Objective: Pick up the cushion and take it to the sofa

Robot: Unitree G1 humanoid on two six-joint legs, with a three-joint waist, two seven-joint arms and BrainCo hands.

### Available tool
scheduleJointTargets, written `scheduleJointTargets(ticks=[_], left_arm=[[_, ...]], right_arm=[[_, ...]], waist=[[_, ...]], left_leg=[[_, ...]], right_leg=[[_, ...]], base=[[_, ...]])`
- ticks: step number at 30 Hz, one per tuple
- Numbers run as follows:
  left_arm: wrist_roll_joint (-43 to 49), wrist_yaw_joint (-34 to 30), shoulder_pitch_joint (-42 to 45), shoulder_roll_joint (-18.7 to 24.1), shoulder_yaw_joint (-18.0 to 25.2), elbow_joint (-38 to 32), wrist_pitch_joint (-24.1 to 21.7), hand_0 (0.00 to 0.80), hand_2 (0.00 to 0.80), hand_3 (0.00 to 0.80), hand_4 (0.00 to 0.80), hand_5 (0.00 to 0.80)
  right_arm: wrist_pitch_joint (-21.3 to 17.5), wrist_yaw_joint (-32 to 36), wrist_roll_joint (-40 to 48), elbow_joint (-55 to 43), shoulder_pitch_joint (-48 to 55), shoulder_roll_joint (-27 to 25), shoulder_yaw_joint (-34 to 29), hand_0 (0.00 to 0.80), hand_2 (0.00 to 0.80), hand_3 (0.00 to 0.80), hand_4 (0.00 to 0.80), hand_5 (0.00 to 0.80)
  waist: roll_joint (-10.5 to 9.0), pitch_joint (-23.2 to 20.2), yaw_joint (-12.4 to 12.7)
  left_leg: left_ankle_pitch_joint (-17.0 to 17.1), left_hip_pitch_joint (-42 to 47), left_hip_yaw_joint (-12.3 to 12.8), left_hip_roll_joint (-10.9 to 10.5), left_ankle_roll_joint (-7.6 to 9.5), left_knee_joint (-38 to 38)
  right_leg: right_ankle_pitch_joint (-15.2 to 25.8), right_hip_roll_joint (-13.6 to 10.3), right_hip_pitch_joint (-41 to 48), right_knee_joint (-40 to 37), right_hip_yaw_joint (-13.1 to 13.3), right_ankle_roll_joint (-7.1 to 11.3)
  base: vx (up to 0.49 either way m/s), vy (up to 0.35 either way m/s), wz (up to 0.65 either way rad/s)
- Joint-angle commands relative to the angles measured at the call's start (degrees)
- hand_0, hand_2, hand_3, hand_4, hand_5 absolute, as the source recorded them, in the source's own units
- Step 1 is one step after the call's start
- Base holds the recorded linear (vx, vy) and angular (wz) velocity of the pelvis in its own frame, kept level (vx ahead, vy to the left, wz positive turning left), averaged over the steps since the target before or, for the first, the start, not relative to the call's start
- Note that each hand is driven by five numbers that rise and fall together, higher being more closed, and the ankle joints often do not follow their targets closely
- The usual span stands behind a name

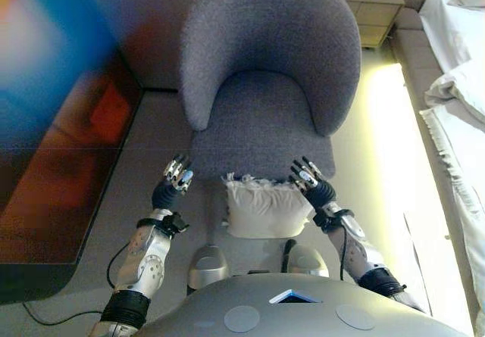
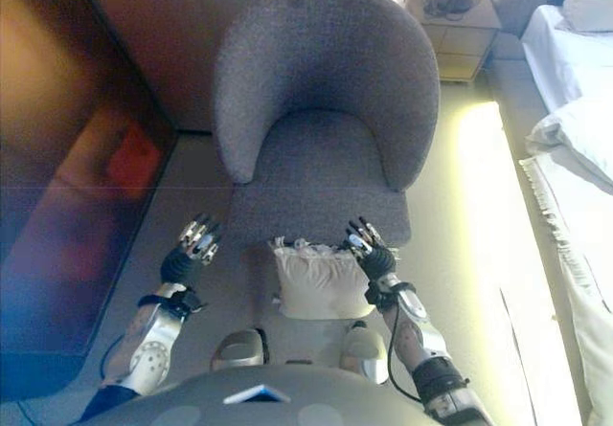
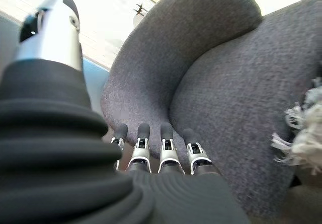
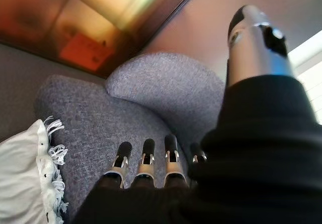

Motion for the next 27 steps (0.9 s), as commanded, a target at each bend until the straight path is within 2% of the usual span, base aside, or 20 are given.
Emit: scheduleJointTargets(ticks=[1,3,6,9,12,15,16,19,21,23,24,25,27], left_arm=[[-0.5,-1.5,-0.7,1.5,2.2,-4.8,-2.2,0.000,0.000,0.000,0.000,0.000],[0.1,-1.9,-0.8,1.7,2.8,-4.7,-2.5,0.000,0.000,0.000,0.000,0.000],[0.5,-0.9,-2.5,2.9,2.9,-4.1,-2.1,0.000,0.000,0.000,0.000,0.000],[3.7,1.3,-3.9,3.4,2.4,-2.2,-1.9,0.000,0.000,0.000,0.000,0.000],[8.2,5.5,-4.6,4.2,1.7,-1.1,-2.7,0.000,0.000,0.000,0.000,0.000],[11.7,7.7,-4.7,5.2,2.1,-0.7,-3.1,0.000,0.000,0.000,0.000,0.000],[13.1,8.4,-5.0,5.7,1.9,-0.8,-3.3,0.000,0.000,0.000,0.000,0.000],[13.9,9.0,-5.3,6.2,1.6,-1.3,-2.8,0.000,0.000,0.000,0.000,0.000],[11.5,5.8,-5.2,6.1,1.9,-2.5,-1.5,0.000,0.000,0.000,0.000,0.000],[1.6,-0.5,-5.3,5.3,2.1,-4.2,2.3,0.000,0.000,0.000,0.000,0.000],[-4.2,-4.5,-5.6,4.2,2.2,-4.4,4.5,0.000,0.000,0.000,0.000,0.000],[-11.8,-11.8,-6.0,2.1,2.4,-3.9,7.8,0.000,0.000,0.000,0.000,0.000],[-27.5,-24.4,-6.7,-2.2,1.7,-1.6,15.1,0.000,0.000,0.000,0.000,0.000]], right_arm=[[-4.2,0.4,0.5,-4.0,-1.6,-0.1,-1.0,0.000,0.000,0.000,0.000,0.000],[-4.3,0.3,0.9,-4.1,-1.0,0.2,-1.3,0.000,0.000,0.000,0.000,0.000],[-4.7,-1.1,-0.7,-4.6,-0.2,0.7,-1.9,0.000,0.000,0.000,0.000,0.000],[-5.5,-5.1,-3.7,-3.6,-1.3,1.1,-2.6,0.000,0.000,0.000,0.000,0.000],[-4.5,-8.3,-6.2,-4.7,-1.3,1.7,-2.5,0.000,0.000,0.000,0.000,0.000],[-4.9,-8.5,-8.4,-5.5,-0.9,1.4,-1.9,0.000,0.000,0.000,0.000,0.000],[-5.2,-9.2,-9.6,-5.6,-1.4,0.9,-1.7,0.000,0.000,0.000,0.000,0.000],[-5.1,-9.9,-12.5,-6.1,-2.7,-0.8,-2.0,0.000,0.000,0.000,0.000,0.000],[-3.5,-9.0,-14.0,-8.1,-3.1,-2.7,-2.1,0.000,0.000,0.000,0.000,0.000],[-1.5,-4.6,-7.6,-9.8,-3.0,-3.4,-2.4,0.000,0.000,0.000,0.000,0.000],[-0.3,-0.5,-2.4,-9.9,-3.0,-3.1,-2.8,0.000,0.000,0.000,0.000,0.000],[2.3,5.7,7.1,-9.9,-3.1,-1.9,-3.5,0.000,0.000,0.000,0.000,0.000],[10.9,20.9,25.8,-8.1,-4.2,1.9,-4.6,0.000,0.000,0.000,0.000,0.000]], waist=[[0.44,0.7,0.5],[0.39,0.4,0.2],[0.77,0.1,-0.5],[0.82,-0.1,-0.3],[0.64,0.3,-0.7],[0.07,0.2,-0.8],[-0.31,0.4,-0.9],[-0.72,0.5,-0.3],[-0.78,0.2,0.4],[-0.68,0.0,0.8],[-0.62,-0.1,1.0],[-0.59,-0.2,1.1],[-0.44,-0.4,1.3]], left_leg=[[13.3,-0.5,-2.0,3.1,-4.54,-8.0],[10.0,1.2,-1.6,2.1,-3.89,-9.3],[7.5,2.5,0.6,1.2,-3.15,-8.6],[5.9,2.5,0.4,-0.2,-1.78,-8.6],[5.1,3.7,0.9,-1.2,-0.23,-9.3],[5.2,4.3,1.7,-0.4,-1.08,-9.8],[5.2,4.0,1.3,0.1,-1.52,-9.6],[6.5,3.3,1.3,1.8,-2.69,-10.0],[8.1,2.9,1.2,2.9,-3.51,-11.1],[8.9,2.9,1.0,3.3,-3.79,-12.2],[9.1,3.1,1.1,3.4,-3.85,-12.7],[9.3,3.5,1.2,3.5,-3.90,-13.2],[9.3,4.2,1.7,3.8,-4.12,-14.0]], right_leg=[[3.1,0.6,5.8,-3.7,1.1,-0.18],[3.3,-1.0,5.7,-3.1,0.6,0.66],[3.9,-3.1,6.1,-2.0,0.0,1.51],[3.8,-4.8,5.9,0.6,-0.1,1.42],[6.5,-5.9,3.3,6.0,0.4,1.63],[7.0,-5.7,3.9,-0.3,0.1,1.98],[7.6,-5.0,3.6,-2.1,1.3,2.40],[7.0,-3.3,4.7,-4.6,0.6,2.96],[6.3,-2.4,6.0,-6.0,-0.5,2.96],[5.7,-1.8,7.1,-6.8,-1.3,2.62],[5.6,-1.6,7.4,-7.1,-1.7,2.41],[5.4,-1.4,8.0,-7.4,-2.2,2.13],[5.1,-1.2,8.8,-8.2,-3.1,1.65]], base=[[0.093,0.165,-0.32],[0.085,0.140,-0.08],[0.108,0.115,-0.01],[0.099,0.116,0.09],[0.072,0.043,-0.01],[0.076,-0.163,-0.17],[0.045,-0.189,-0.21],[0.005,-0.160,-0.05],[0.006,-0.089,-0.01],[0.012,-0.039,0.07],[0.018,-0.017,0.08],[0.031,-0.011,0.05],[0.037,-0.006,0.08]])
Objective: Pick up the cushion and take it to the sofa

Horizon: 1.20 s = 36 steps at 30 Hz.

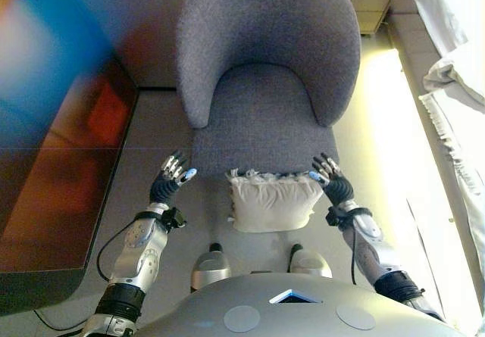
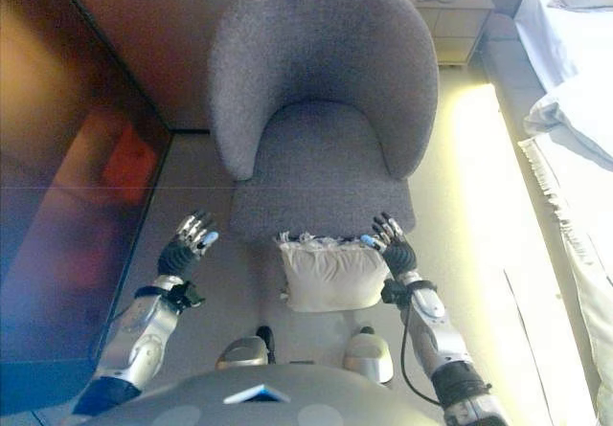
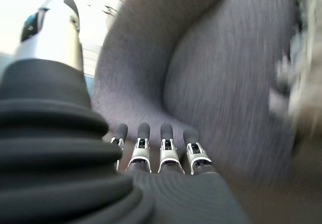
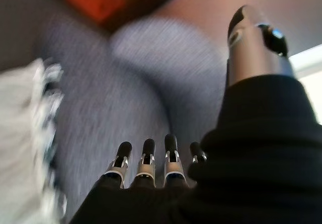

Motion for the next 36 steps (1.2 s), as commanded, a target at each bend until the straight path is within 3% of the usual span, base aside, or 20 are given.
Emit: scheduleJointTargets(ticks=[1,3,6,12,29,31,34,36], left_arm=[[-28.7,-24.6,-4.4,-4.4,0.7,-0.4,11.7,0.000,0.000,0.000,0.000,0.000],[-37.5,-31.2,-4.0,-8.9,0.6,2.0,16.0,0.000,0.000,0.000,0.000,0.000],[-38.4,-30.7,-3.5,-12.2,-0.6,1.3,13.0,0.000,0.000,0.000,0.000,0.000],[-38.3,-31.1,-1.7,-11.8,3.6,1.4,14.9,0.000,0.000,0.000,0.000,0.000],[-37.2,-29.5,-2.0,-10.8,4.1,0.9,14.4,0.000,0.000,0.000,0.000,0.000],[-34.5,-26.5,-2.0,-10.3,4.2,1.2,12.2,0.000,0.000,0.000,0.000,0.000],[-21.5,-13.8,-2.1,-6.8,3.9,1.1,0.2,0.000,0.000,0.000,0.000,0.000],[-1.3,-0.4,-2.5,-3.0,4.4,0.5,-10.9,0.000,0.000,0.000,0.000,0.000]], right_arm=[[13.0,27.4,33.3,-2.9,-4.6,8.1,-1.5,0.000,0.000,0.000,0.000,0.000],[17.2,33.0,41.6,-2.0,-5.3,11.7,-2.1,0.000,0.000,0.000,0.000,0.000],[16.9,31.2,38.0,-1.3,-6.5,14.0,-2.1,0.000,0.000,0.000,0.000,0.000],[19.6,35.8,35.4,-3.1,-1.7,12.9,-2.6,0.000,0.000,0.000,0.000,0.000],[16.3,33.8,32.4,-2.9,-1.8,12.9,-0.9,0.000,0.000,0.000,0.000,0.000],[13.9,32.1,29.5,-2.8,-1.7,12.6,-0.5,0.000,0.000,0.000,0.000,0.000],[1.3,20.8,15.6,-2.2,-2.0,9.4,0.1,0.000,0.000,0.000,0.000,0.000],[-8.1,10.0,0.6,-2.2,-2.6,6.0,0.4,0.000,0.000,0.000,0.000,0.000]], waist=[[-1.82,0.3,1.2],[-1.52,-0.3,1.4],[-1.19,-0.8,1.4],[-1.75,-2.3,1.3],[-2.23,-2.9,1.6],[-2.20,-2.9,1.6],[-2.23,-2.5,1.7],[-2.37,-2.1,1.8]], left_leg=[[3.6,-1.9,-0.3,3.4,-0.50,1.2],[3.3,-1.7,0.1,3.8,-0.91,1.0],[3.1,-0.9,0.9,3.9,-1.11,0.5],[2.8,-0.5,1.5,3.4,-0.81,-0.3],[3.5,1.0,2.6,2.9,-0.45,-3.2],[3.5,1.1,2.5,2.9,-0.42,-3.2],[3.3,0.6,1.9,2.8,-0.43,-2.4],[3.2,0.3,1.3,2.7,-0.45,-1.8]], right_leg=[[4.0,-3.5,0.9,-1.0,-1.6,0.43],[4.3,-3.6,1.0,-1.7,-2.1,0.74],[4.7,-3.7,1.4,-2.6,-2.3,0.93],[5.0,-3.2,1.5,-4.1,-1.9,1.09],[6.3,-2.4,1.8,-6.1,-2.6,1.13],[6.3,-2.3,1.8,-6.0,-2.6,1.06],[6.0,-2.1,1.5,-5.6,-2.4,0.81],[5.9,-1.9,1.4,-5.4,-2.3,0.62]], base=[[0.034,-0.009,0.09],[0.031,-0.015,0.06],[0.009,-0.004,0.01],[-0.001,-0.001,-0.01],[-0.001,-0.003,-0.01],[0.000,0.000,0.00],[0.000,0.000,0.00],[0.000,0.000,0.00]])
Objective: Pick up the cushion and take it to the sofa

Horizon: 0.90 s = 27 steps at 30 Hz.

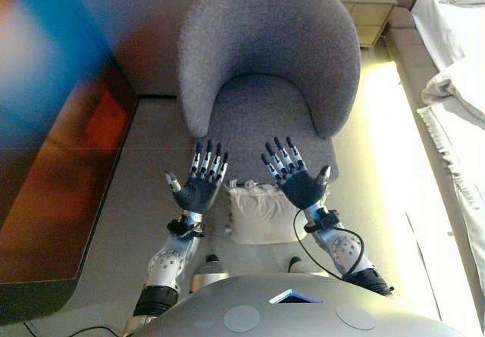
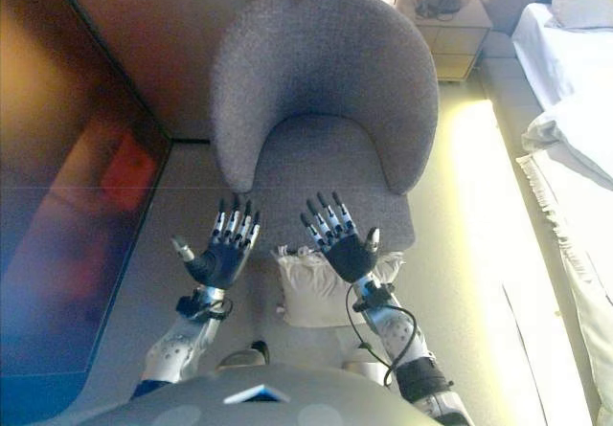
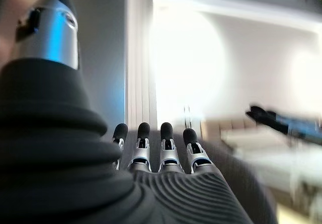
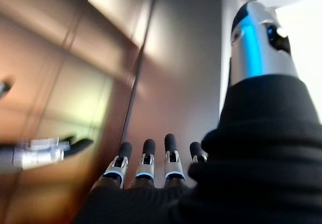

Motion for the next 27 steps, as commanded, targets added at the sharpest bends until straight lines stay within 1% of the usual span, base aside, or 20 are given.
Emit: scheduleJointTargets(ticks=[1,2,3,4,5,8,10,13,14,16,17,18,19,20,21,22,23,25,26,27], left_arm=[[35.4,24.7,-3.1,8.4,0.9,-4.4,-19.1,0.000,0.000,0.000,0.000,0.000],[39.4,27.0,-3.8,10.6,1.5,-4.8,-19.1,0.000,0.000,0.000,0.000,0.000],[38.5,27.2,-4.3,11.7,2.4,-5.7,-17.1,0.000,0.000,0.000,0.000,0.000],[36.9,26.7,-4.3,11.7,3.3,-6.7,-14.9,0.000,0.000,0.000,0.000,0.000],[36.6,25.7,-3.8,11.4,4.2,-7.0,-14.1,0.000,0.000,0.000,0.000,0.000],[36.6,24.4,-2.7,10.6,3.4,-6.9,-15.0,0.000,0.000,0.000,0.000,0.000],[35.8,23.9,-1.9,10.1,3.2,-7.7,-14.8,0.000,0.000,0.000,0.000,0.000],[34.8,23.9,-2.0,9.9,2.0,-7.8,-16.3,0.000,0.000,0.000,0.000,0.000],[34.0,24.1,-2.0,9.7,1.9,-8.1,-16.1,0.000,0.000,0.000,0.000,0.000],[33.7,24.7,-1.9,9.4,1.8,-7.8,-16.2,0.000,0.000,0.000,0.000,0.000],[33.6,24.8,-1.7,9.2,1.6,-7.6,-16.0,0.000,0.000,0.000,0.000,0.000],[33.2,24.6,-1.6,9.0,1.5,-7.6,-15.6,0.000,0.000,0.000,0.000,0.000],[33.1,24.3,-1.5,8.8,1.3,-7.7,-15.2,0.000,0.000,0.000,0.000,0.000],[33.3,23.9,-1.4,8.7,1.3,-7.7,-15.1,0.000,0.000,0.000,0.000,0.000],[33.5,23.4,-1.4,8.8,1.2,-7.6,-15.1,0.000,0.000,0.000,0.000,0.000],[33.8,23.1,-1.8,8.6,0.8,-7.3,-15.3,0.000,0.000,0.000,0.000,0.000],[33.9,23.2,-1.9,8.6,0.7,-7.1,-15.4,0.000,0.000,0.000,0.000,0.000],[35.5,25.2,-2.3,8.8,-0.2,-6.0,-15.5,0.000,0.000,0.000,0.000,0.000],[35.4,24.5,-2.5,9.0,-0.2,-6.3,-15.2,0.000,0.000,0.000,0.000,0.000],[35.5,23.9,-2.4,9.4,-0.1,-6.7,-15.0,0.000,0.000,0.000,0.000,0.000]], right_arm=[[-17.7,-18.6,-26.6,-3.3,-2.9,-4.4,-0.5,0.000,0.000,0.000,0.000,0.000],[-18.9,-22.1,-31.6,-3.5,-3.5,-6.3,-0.6,0.000,0.000,0.000,0.000,0.000],[-18.2,-24.5,-33.4,-4.7,-4.0,-8.0,-0.6,0.000,0.000,0.000,0.000,0.000],[-17.1,-25.2,-32.6,-5.7,-4.0,-8.7,-0.9,0.000,0.000,0.000,0.000,0.000],[-16.3,-24.8,-30.8,-6.6,-3.6,-8.8,-1.4,0.000,0.000,0.000,0.000,0.000],[-17.6,-24.2,-32.1,-5.7,-3.2,-8.4,-1.4,0.000,0.000,0.000,0.000,0.000],[-17.3,-23.4,-32.5,-6.1,-2.6,-8.6,-1.4,0.000,0.000,0.000,0.000,0.000],[-16.6,-22.0,-32.2,-5.7,-3.0,-9.6,-1.4,0.000,0.000,0.000,0.000,0.000],[-16.1,-21.5,-31.8,-5.7,-3.2,-9.8,-1.3,0.000,0.000,0.000,0.000,0.000],[-15.7,-21.1,-31.6,-5.6,-3.0,-10.0,-1.4,0.000,0.000,0.000,0.000,0.000],[-15.1,-21.8,-31.2,-5.7,-2.7,-10.0,-1.5,0.000,0.000,0.000,0.000,0.000],[-14.8,-22.2,-31.2,-5.6,-2.4,-10.0,-1.7,0.000,0.000,0.000,0.000,0.000],[-14.8,-22.7,-31.6,-5.3,-2.2,-9.8,-1.6,0.000,0.000,0.000,0.000,0.000],[-14.9,-22.8,-31.7,-4.8,-2.3,-9.5,-1.6,0.000,0.000,0.000,0.000,0.000],[-15.2,-22.9,-31.6,-4.4,-2.4,-9.1,-1.4,0.000,0.000,0.000,0.000,0.000],[-15.6,-23.6,-31.9,-4.2,-2.7,-8.7,-1.1,0.000,0.000,0.000,0.000,0.000],[-15.7,-23.9,-32.0,-4.1,-2.8,-8.6,-0.9,0.000,0.000,0.000,0.000,0.000],[-13.8,-26.5,-29.8,-3.8,-3.2,-7.8,-1.0,0.000,0.000,0.000,0.000,0.000],[-13.3,-26.4,-29.1,-4.0,-3.0,-7.4,-1.3,0.000,0.000,0.000,0.000,0.000],[-13.2,-26.0,-29.1,-4.3,-2.7,-6.9,-1.5,0.000,0.000,0.000,0.000,0.000]], waist=[[-1.38,1.3,1.8],[-1.51,1.4,1.8],[-1.65,1.5,1.8],[-1.79,1.7,1.9],[-2.05,2.0,2.0],[-2.25,3.0,2.2],[-2.09,3.7,2.3],[-1.97,4.9,2.1],[-2.09,5.2,2.0],[-2.59,5.6,1.7],[-3.00,6.0,1.6],[-3.11,6.2,1.6],[-3.10,6.4,1.8],[-2.97,6.5,1.8],[-2.67,6.6,1.8],[-2.24,6.7,1.9],[-2.31,6.7,2.0],[-2.39,6.5,1.9],[-2.21,6.4,2.0],[-2.01,6.4,2.1]], left_leg=[[2.0,-3.2,0.2,3.1,0.51,4.2],[2.1,-3.6,-0.1,3.0,0.53,4.4],[2.1,-3.9,-0.2,3.0,0.47,5.0],[1.9,-4.1,-0.2,3.0,0.40,5.7],[1.7,-4.4,0.0,3.1,0.36,6.7],[2.3,-5.2,-0.6,3.7,-0.06,9.2],[3.7,-6.0,-1.5,4.5,-0.50,10.4],[5.8,-8.3,-4.0,5.9,-1.14,13.3],[5.9,-8.8,-4.4,6.1,-1.14,14.8],[6.2,-10.2,-3.7,6.1,-1.00,19.6],[6.5,-11.9,-2.6,5.2,-0.76,23.5],[6.2,-13.1,-1.5,4.1,-0.58,25.6],[5.7,-14.0,0.0,2.9,-0.28,26.1],[5.4,-14.2,1.7,2.1,0.10,25.3],[5.0,-13.9,4.5,1.5,0.61,23.1],[4.6,-13.5,6.6,0.6,1.51,19.4],[4.2,-13.0,6.9,0.2,1.90,18.1],[0.8,-10.2,5.2,-2.0,3.86,13.6],[0.5,-9.3,5.1,-2.2,4.42,12.1],[0.5,-8.6,5.2,-2.4,5.12,10.9]], right_leg=[[3.5,-2.6,-2.8,2.1,-1.1,0.03],[3.7,-2.6,-3.2,2.1,-1.0,-0.06],[3.7,-2.5,-3.2,2.2,-0.9,-0.21],[3.6,-2.5,-3.2,2.2,-1.0,-0.35],[3.5,-2.3,-3.1,2.3,-1.2,-0.63],[3.5,-1.5,-2.8,2.4,-0.9,-1.33],[3.3,-0.6,-3.0,2.4,-0.7,-1.91],[2.8,1.5,-4.2,2.5,0.9,-3.24],[2.8,2.2,-4.4,2.4,1.4,-3.70],[2.8,3.0,-4.3,2.3,1.6,-4.67],[2.8,3.3,-3.6,2.1,1.2,-5.31],[2.7,3.2,-3.1,2.1,0.5,-5.47],[2.6,2.9,-2.6,2.3,-0.3,-5.28],[2.3,2.7,-2.2,2.5,-0.9,-4.96],[1.9,2.3,-1.9,2.9,-1.8,-4.45],[1.6,2.0,-2.0,3.6,-2.4,-3.91],[1.5,1.6,-2.2,4.0,-2.4,-3.71],[1.5,-0.1,-3.4,6.7,-2.4,-2.40],[0.7,-0.6,-3.5,8.4,-2.7,-1.96],[0.3,-1.2,-3.8,11.8,-3.1,-1.52]], base=[[-0.010,-0.031,0.00],[-0.006,-0.040,0.00],[-0.012,-0.049,0.00],[0.000,-0.076,0.00],[0.015,-0.096,0.00],[0.026,-0.084,0.01],[-0.012,-0.055,0.07],[-0.057,-0.057,0.08],[-0.044,-0.074,0.13],[0.003,-0.091,0.03],[0.049,-0.091,-0.01],[0.077,-0.056,0.07],[0.090,0.029,0.12],[0.109,0.094,0.14],[0.118,0.144,0.14],[0.093,0.132,0.23],[0.105,0.172,0.27],[0.116,0.204,0.09],[0.086,0.179,-0.05],[0.063,0.154,0.07]])
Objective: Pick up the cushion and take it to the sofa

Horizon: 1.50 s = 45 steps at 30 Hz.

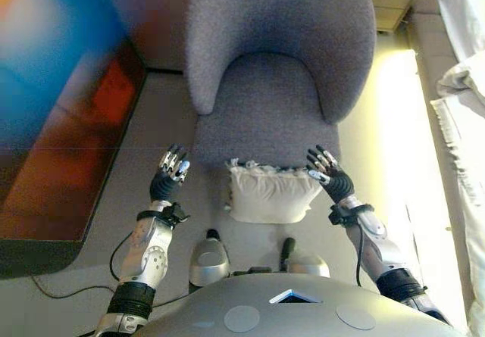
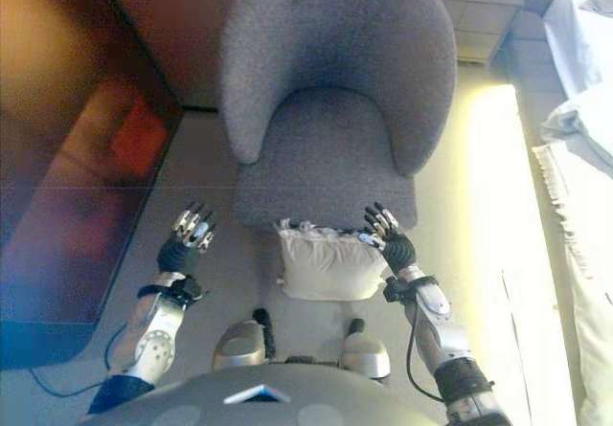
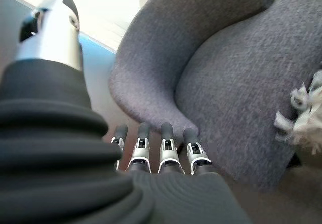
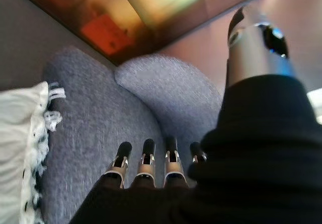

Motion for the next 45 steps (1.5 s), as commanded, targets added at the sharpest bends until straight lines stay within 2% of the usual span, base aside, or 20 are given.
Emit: scheduleJointTargets(ticks=[1,2,3,5,8,10,12,13,15,17,18,20,23,26,29,31,34,36,41,45], left_arm=[[2.4,-1.3,-1.2,3.8,0.1,-3.4,-2.8,0.000,0.000,0.000,0.000,0.000],[3.4,-2.0,-1.0,4.7,0.1,-3.0,-3.4,0.000,0.000,0.000,0.000,0.000],[3.6,-2.0,-1.2,5.3,0.1,-2.7,-3.4,0.000,0.000,0.000,0.000,0.000],[3.4,-1.9,-2.1,6.1,0.6,-1.6,-3.1,0.000,0.000,0.000,0.000,0.000],[3.0,-2.3,-3.7,6.8,1.4,-1.6,-2.2,0.000,0.000,0.000,0.000,0.000],[5.7,-0.5,-3.9,7.4,1.0,-2.0,-3.0,0.000,0.000,0.000,0.000,0.000],[7.2,0.7,-4.0,8.5,0.5,-2.2,-3.1,0.000,0.000,0.000,0.000,0.000],[6.3,0.2,-4.1,9.1,0.4,-2.4,-2.4,0.000,0.000,0.000,0.000,0.000],[6.5,0.0,-4.5,9.5,0.4,-2.0,-1.7,0.000,0.000,0.000,0.000,0.000],[7.0,0.9,-5.0,9.9,0.2,-1.3,-1.8,0.000,0.000,0.000,0.000,0.000],[6.8,1.2,-5.3,10.0,0.1,-1.1,-1.7,0.000,0.000,0.000,0.000,0.000],[6.0,0.7,-5.9,10.1,0.2,-0.8,-1.4,0.000,0.000,0.000,0.000,0.000],[4.0,1.1,-6.5,9.0,-0.3,-0.1,-1.7,0.000,0.000,0.000,0.000,0.000],[4.0,2.7,-7.9,7.9,-2.2,0.9,-3.4,0.000,0.000,0.000,0.000,0.000],[2.7,3.3,-10.4,6.8,-5.2,2.9,-6.0,0.000,0.000,0.000,0.000,0.000],[1.6,4.4,-13.7,7.2,-7.2,4.0,-7.4,0.000,0.000,0.000,0.000,0.000],[1.2,6.4,-19.2,7.6,-9.1,5.5,-7.9,0.000,0.000,0.000,0.000,0.000],[1.7,7.9,-22.6,7.7,-10.2,6.3,-7.8,0.000,0.000,0.000,0.000,0.000],[3.8,11.4,-30.3,7.3,-11.5,8.5,-7.9,0.000,0.000,0.000,0.000,0.000],[6.2,13.4,-34.3,7.2,-11.9,10.3,-8.5,0.000,0.000,0.000,0.000,0.000]], right_arm=[[-0.7,-0.3,2.0,-4.3,-1.9,3.3,-1.2,0.000,0.000,0.000,0.000,0.000],[-1.1,-0.2,0.8,-4.6,-0.7,4.1,-1.2,0.000,0.000,0.000,0.000,0.000],[-1.3,-0.4,0.7,-4.7,-0.3,4.3,-1.2,0.000,0.000,0.000,0.000,0.000],[-1.5,-0.7,1.4,-4.7,0.4,4.5,-1.3,0.000,0.000,0.000,0.000,0.000],[-1.8,-2.1,1.8,-3.3,-0.8,5.4,-1.3,0.000,0.000,0.000,0.000,0.000],[-1.6,-3.3,0.4,-2.7,-2.3,6.0,-0.9,0.000,0.000,0.000,0.000,0.000],[-1.0,-4.2,-1.0,-2.9,-3.5,5.8,-0.7,0.000,0.000,0.000,0.000,0.000],[-0.7,-4.8,-1.1,-3.0,-3.9,5.4,-0.7,0.000,0.000,0.000,0.000,0.000],[0.0,-5.3,-0.4,-2.2,-4.5,5.1,-1.2,0.000,0.000,0.000,0.000,0.000],[1.0,-5.9,-0.4,-1.5,-5.1,4.9,-1.4,0.000,0.000,0.000,0.000,0.000],[1.2,-6.2,-0.6,-1.4,-5.2,4.7,-1.3,0.000,0.000,0.000,0.000,0.000],[1.3,-7.9,-3.1,-1.2,-5.0,3.6,-0.9,0.000,0.000,0.000,0.000,0.000],[1.6,-9.4,-4.1,-0.7,-5.0,2.3,-1.1,0.000,0.000,0.000,0.000,0.000],[0.9,-10.4,-5.3,2.5,-8.2,1.1,-1.5,0.000,0.000,0.000,0.000,0.000],[-1.2,-13.3,-6.2,6.6,-12.8,-1.4,-1.0,0.000,0.000,0.000,0.000,0.000],[-2.7,-16.2,-7.3,9.8,-18.0,-3.0,-0.2,0.000,0.000,0.000,0.000,0.000],[-3.4,-19.4,-8.2,12.5,-24.1,-4.2,-0.1,0.000,0.000,0.000,0.000,0.000],[-2.9,-21.2,-8.9,13.9,-27.9,-4.4,-0.1,0.000,0.000,0.000,0.000,0.000],[-0.2,-24.5,-8.1,16.3,-36.5,-4.7,0.4,0.000,0.000,0.000,0.000,0.000],[-0.1,-25.7,-6.4,16.8,-39.1,-5.0,0.3,0.000,0.000,0.000,0.000,0.000]], waist=[[-2.21,-0.5,0.8],[-1.81,-0.3,0.6],[-1.47,0.0,0.3],[-1.45,0.5,0.2],[-2.32,1.6,0.7],[-3.34,2.3,1.0],[-3.92,2.8,1.2],[-4.19,3.0,1.3],[-4.62,3.5,1.8],[-4.83,4.0,2.0],[-4.82,4.1,2.0],[-4.42,4.4,1.7],[-2.99,5.5,0.5],[-1.85,7.5,-0.7],[0.41,10.7,-0.5],[1.41,12.7,0.3],[1.60,15.8,0.0],[1.75,17.2,-0.1],[2.47,19.9,-0.7],[2.92,20.7,-1.3]], left_leg=[[1.6,-0.1,-0.9,-1.4,1.47,0.3],[1.6,1.1,-1.1,-2.1,2.51,-1.3],[1.6,1.7,-1.6,-2.1,2.79,-1.9],[1.3,1.9,-2.1,-1.8,2.56,-1.8],[0.3,1.1,-3.5,-0.8,0.99,0.2],[-1.1,0.4,-4.8,-0.3,-0.14,2.3],[-2.1,-0.8,-6.3,1.1,-1.38,4.7],[-2.6,-1.5,-6.8,2.3,-2.16,6.4],[-3.1,-2.8,-6.0,5.4,-3.87,9.4],[-2.9,-4.0,-6.0,8.1,-5.14,11.1],[-2.7,-4.5,-6.2,8.7,-5.44,11.3],[-1.2,-5.7,-7.2,10.9,-6.38,10.6],[1.6,-6.5,-8.4,12.8,-7.06,8.5],[2.7,-8.4,-9.0,14.1,-7.64,10.1],[7.6,-14.5,-12.0,13.3,-9.41,13.5],[5.0,-17.6,-13.1,11.0,-7.62,12.0],[2.4,-22.5,-11.7,10.1,-7.35,16.3],[0.7,-26.1,-11.8,9.3,-6.91,19.9],[-3.2,-35.3,-12.3,10.1,-6.26,29.3],[-6.9,-42.1,-13.2,11.3,-5.60,37.8]], right_leg=[[1.6,-1.5,-1.7,11.2,-1.9,0.60],[3.8,-2.8,-4.8,18.4,-2.1,1.38],[5.2,-3.7,-7.4,22.7,-1.6,1.60],[6.1,-5.8,-9.5,24.7,-1.1,1.42],[8.1,-10.3,-8.7,17.6,-0.3,1.85],[12.0,-13.5,-8.1,12.0,1.7,3.76],[13.7,-15.1,-7.4,7.9,3.7,5.02],[14.1,-15.8,-7.3,6.4,3.9,5.59],[14.5,-16.8,-6.5,4.4,1.7,6.59],[14.4,-16.8,-6.0,3.5,0.9,7.25],[14.2,-16.6,-5.8,3.2,1.0,7.39],[12.3,-14.8,-6.6,3.2,1.8,7.52],[8.4,-13.2,-9.4,7.1,3.7,7.01],[5.9,-12.3,-13.3,11.0,4.3,6.20],[3.9,-12.5,-15.8,14.2,5.1,5.05],[3.5,-13.7,-21.7,18.5,7.0,5.06],[3.5,-15.4,-27.6,23.4,7.4,5.30],[3.7,-16.2,-30.8,25.5,8.3,4.96],[1.5,-16.3,-39.4,33.4,10.0,3.87],[-2.1,-15.7,-46.6,42.4,12.4,2.98]], base=[[0.093,0.180,0.13],[0.095,0.164,0.11],[0.091,0.111,0.09],[0.052,-0.037,0.24],[0.052,-0.230,0.35],[0.056,-0.309,0.21],[0.072,-0.305,-0.02],[0.060,-0.288,0.00],[0.071,-0.335,0.02],[0.063,-0.322,-0.02],[0.038,-0.329,-0.06],[0.038,-0.285,-0.11],[-0.037,-0.076,-0.09],[-0.114,-0.038,0.14],[-0.114,0.096,0.20],[-0.216,0.163,0.20],[-0.228,0.047,-0.12],[-0.162,-0.020,0.06],[-0.124,-0.007,-0.02],[-0.077,-0.016,-0.07]])
